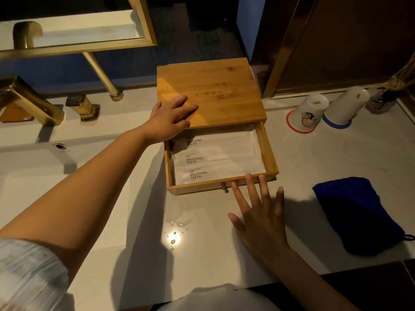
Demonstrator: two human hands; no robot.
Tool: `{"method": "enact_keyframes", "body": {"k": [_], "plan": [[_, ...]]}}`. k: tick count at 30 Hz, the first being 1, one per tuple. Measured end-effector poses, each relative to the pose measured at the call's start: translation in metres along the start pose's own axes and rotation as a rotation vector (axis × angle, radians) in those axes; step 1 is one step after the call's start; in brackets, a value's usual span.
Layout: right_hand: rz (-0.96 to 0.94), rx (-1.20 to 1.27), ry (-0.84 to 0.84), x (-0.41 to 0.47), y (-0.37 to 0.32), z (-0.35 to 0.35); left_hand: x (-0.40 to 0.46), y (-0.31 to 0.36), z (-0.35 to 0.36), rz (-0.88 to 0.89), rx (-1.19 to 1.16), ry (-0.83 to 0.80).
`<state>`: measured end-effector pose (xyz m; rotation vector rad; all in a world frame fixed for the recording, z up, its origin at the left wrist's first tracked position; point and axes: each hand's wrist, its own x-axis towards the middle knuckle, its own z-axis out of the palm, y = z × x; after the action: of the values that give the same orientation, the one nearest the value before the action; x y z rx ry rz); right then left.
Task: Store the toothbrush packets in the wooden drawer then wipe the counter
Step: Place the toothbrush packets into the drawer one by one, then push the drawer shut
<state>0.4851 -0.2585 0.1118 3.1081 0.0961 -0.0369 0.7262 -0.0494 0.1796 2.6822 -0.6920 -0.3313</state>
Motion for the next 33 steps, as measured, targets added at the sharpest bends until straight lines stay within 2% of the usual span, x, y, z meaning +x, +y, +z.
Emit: {"method": "enact_keyframes", "body": {"k": [9,14,19,25,30,33], "plan": [[-0.074,-0.078,0.056,0.038,0.015,-0.002,-0.001,-0.002,-0.003,0.009,0.019,-0.048],[-0.292,-0.037,0.173,0.059,0.031,-0.03,-0.007,0.004,0.003,-0.001,0.222,-0.094],[-0.258,0.119,-0.038,0.12,0.06,-0.066,-0.038,0.005,0.024,0.108,0.295,-0.045],[-0.262,0.13,-0.187,0.153,0.077,-0.068,-0.052,0.004,0.02,0.109,0.318,-0.042],[-0.25,0.097,-0.033,0.155,0.076,-0.062,-0.051,0.01,0.011,0.106,0.31,0.013],[-0.226,0.122,0.107,0.157,0.072,-0.061,-0.049,0.011,0.011,0.081,0.273,0.128]]}}
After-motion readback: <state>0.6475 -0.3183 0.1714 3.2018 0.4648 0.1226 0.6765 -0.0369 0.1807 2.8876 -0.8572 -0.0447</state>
